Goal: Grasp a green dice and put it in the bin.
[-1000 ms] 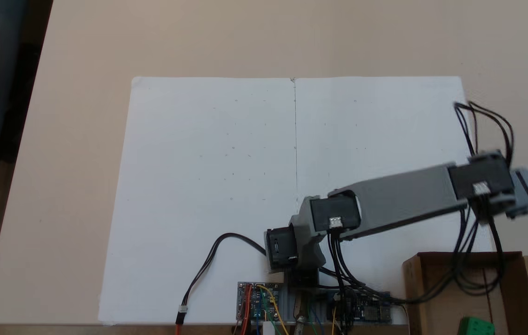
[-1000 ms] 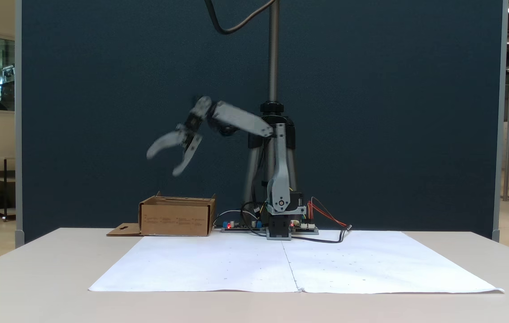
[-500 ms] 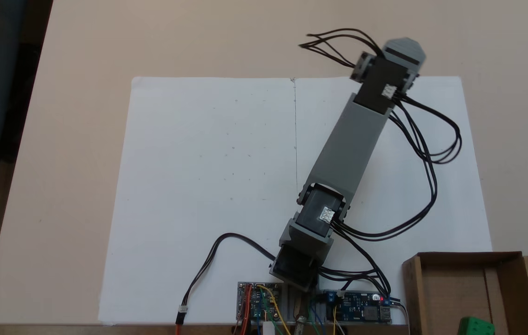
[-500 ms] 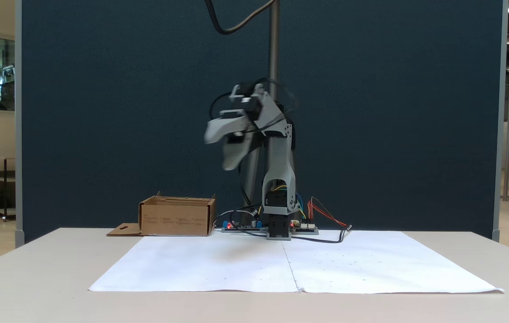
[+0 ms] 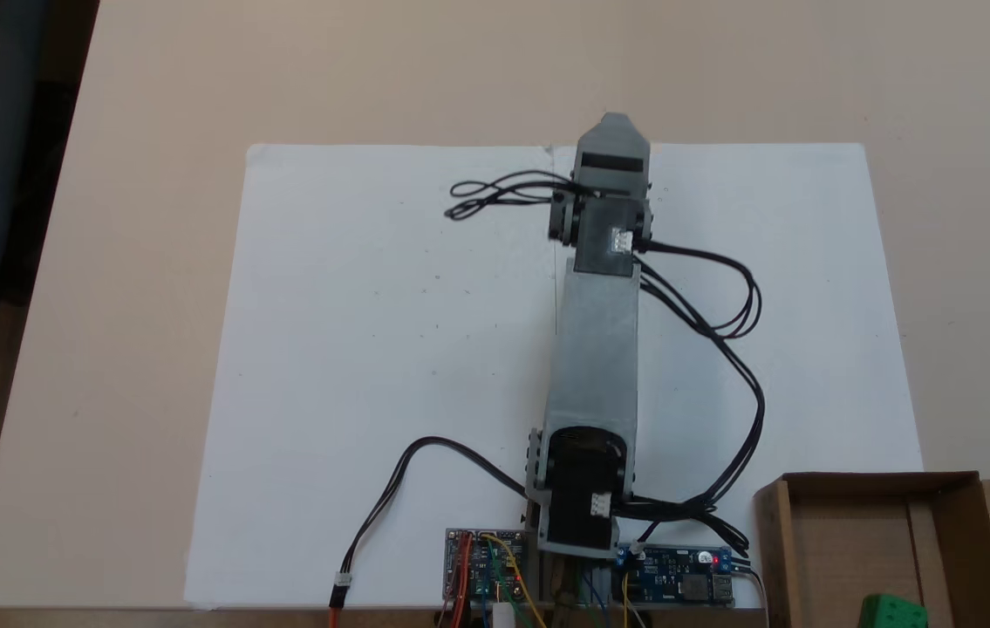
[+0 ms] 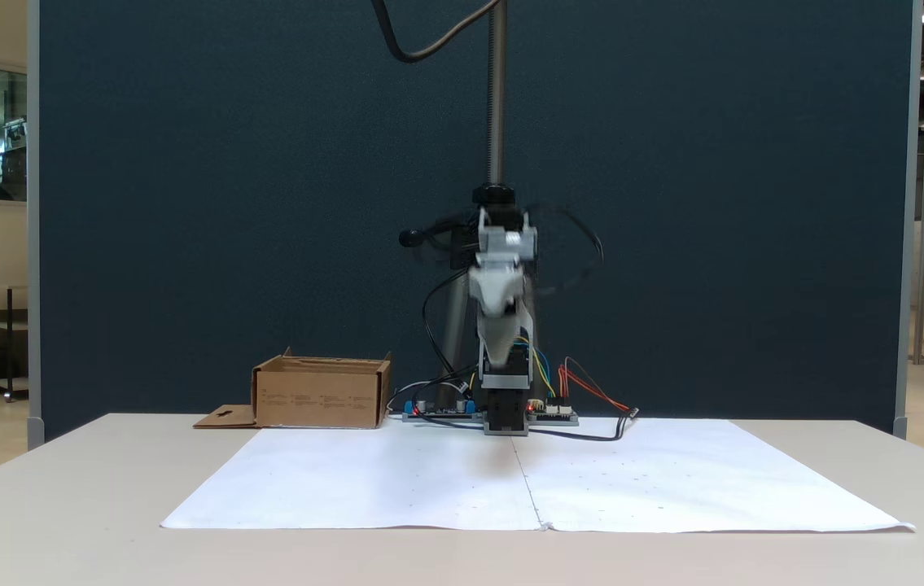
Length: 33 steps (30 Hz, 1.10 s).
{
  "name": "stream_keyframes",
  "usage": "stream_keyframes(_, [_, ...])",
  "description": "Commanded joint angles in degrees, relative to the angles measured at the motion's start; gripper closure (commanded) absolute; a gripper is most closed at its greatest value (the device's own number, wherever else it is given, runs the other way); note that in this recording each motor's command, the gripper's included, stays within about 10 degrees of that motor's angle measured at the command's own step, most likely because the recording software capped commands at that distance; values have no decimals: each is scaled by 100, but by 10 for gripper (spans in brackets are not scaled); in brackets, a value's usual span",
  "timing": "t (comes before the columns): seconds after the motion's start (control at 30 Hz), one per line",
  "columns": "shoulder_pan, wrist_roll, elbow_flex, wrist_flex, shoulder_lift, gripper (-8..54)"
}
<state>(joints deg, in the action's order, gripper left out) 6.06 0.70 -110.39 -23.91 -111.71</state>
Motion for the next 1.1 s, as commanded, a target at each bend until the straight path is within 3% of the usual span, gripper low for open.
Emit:
stream_keyframes(0.0, [26, 105, -352, 938, -316, -1])
stream_keyframes(0.5, [-554, -272, -3305, 4023, -1107, 18])
stream_keyframes(0.8, [-615, -343, -4948, 5825, -2057, 18])
stream_keyframes(1.07, [-615, -343, -5774, 7302, -2417, 17])
